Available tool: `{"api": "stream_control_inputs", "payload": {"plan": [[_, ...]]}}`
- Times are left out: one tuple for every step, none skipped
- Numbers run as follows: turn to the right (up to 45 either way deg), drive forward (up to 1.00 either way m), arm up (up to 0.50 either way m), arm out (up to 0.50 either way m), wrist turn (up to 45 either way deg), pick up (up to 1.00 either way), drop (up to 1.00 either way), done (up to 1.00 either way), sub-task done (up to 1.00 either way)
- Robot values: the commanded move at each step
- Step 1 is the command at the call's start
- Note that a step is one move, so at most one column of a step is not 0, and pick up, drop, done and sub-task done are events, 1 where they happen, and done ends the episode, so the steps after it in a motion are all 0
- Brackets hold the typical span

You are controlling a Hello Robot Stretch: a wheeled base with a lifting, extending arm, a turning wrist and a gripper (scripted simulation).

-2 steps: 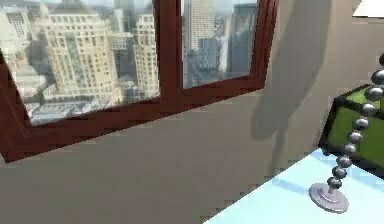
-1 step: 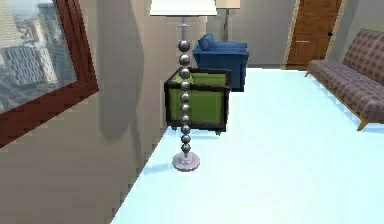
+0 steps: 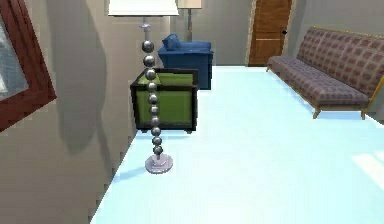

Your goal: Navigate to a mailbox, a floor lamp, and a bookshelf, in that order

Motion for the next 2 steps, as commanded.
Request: {"api": "stream_control_inputs", "payload": {"plan": [[0.0, 0.90, 0.00, 0.00, 0.0, 0.00, 0.00, 0.00, 0.00], [-21.0, 0.00, 0.00, 0.00, 0.0, 0.00, 0.00, 0.00, 0.00]]}}
